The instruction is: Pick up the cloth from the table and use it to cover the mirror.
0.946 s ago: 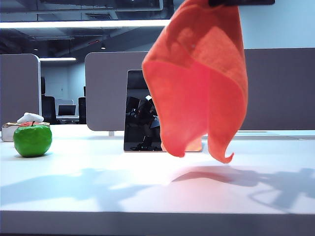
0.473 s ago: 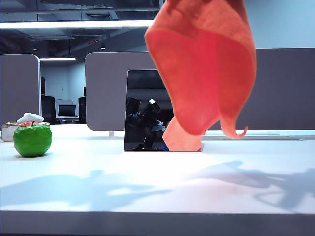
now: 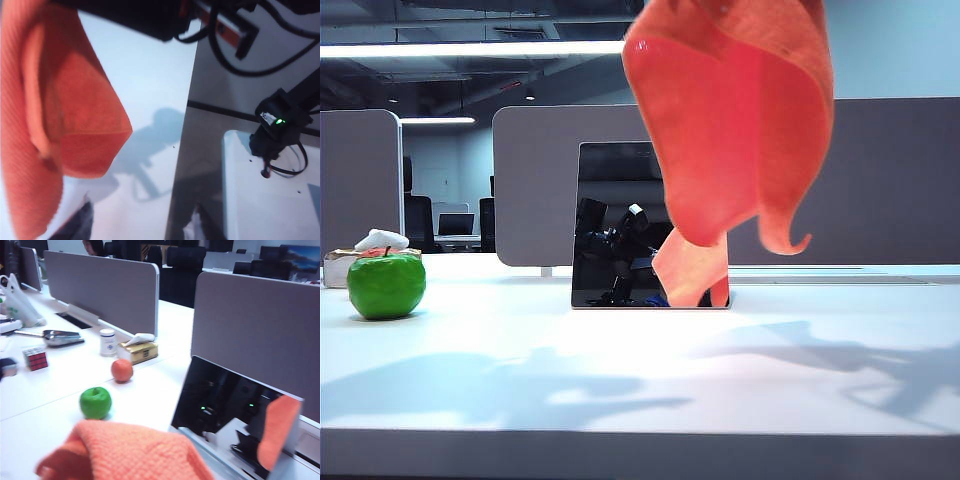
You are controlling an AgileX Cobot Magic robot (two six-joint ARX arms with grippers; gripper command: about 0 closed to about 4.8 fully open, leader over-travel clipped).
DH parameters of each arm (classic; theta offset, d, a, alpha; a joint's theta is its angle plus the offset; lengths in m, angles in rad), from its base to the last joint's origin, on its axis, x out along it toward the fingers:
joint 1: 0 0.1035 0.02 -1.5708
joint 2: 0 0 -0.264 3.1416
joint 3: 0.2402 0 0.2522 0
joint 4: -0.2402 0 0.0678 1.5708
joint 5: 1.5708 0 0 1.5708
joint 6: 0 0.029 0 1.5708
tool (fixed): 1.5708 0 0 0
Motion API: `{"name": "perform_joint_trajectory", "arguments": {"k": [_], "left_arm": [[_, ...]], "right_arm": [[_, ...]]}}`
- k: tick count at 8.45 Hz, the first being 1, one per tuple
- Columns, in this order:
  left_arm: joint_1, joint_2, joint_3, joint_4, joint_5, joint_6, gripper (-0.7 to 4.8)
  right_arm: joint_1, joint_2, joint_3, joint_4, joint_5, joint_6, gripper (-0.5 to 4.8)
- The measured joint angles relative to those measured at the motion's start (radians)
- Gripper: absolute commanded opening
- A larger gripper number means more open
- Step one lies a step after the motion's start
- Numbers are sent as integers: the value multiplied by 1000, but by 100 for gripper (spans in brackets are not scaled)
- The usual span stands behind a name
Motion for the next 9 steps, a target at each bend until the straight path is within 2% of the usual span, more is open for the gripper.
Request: {"name": "perform_joint_trajectory", "arguments": {"k": [1,3,4,5,7,8,9], "left_arm": [[3,0,0,31,-29,0,256],[2,0,0,59,-53,0,256],[2,43,0,81,-54,0,252],[2,58,0,89,-54,0,-18],[2,80,0,121,-56,1,-6],[3,80,0,154,-96,1,-6],[3,80,0,199,-138,-2,-6]], "right_arm": [[1,0,0,2,-84,4,-6],[1,0,0,2,-154,24,-6],[1,-1,35,31,-269,31,-6],[1,-2,41,32,-284,31,-6],[2,-1,41,30,-289,31,-6],[2,-2,41,14,-271,30,-6],[1,1,41,-89,-183,-7,-6]]}}
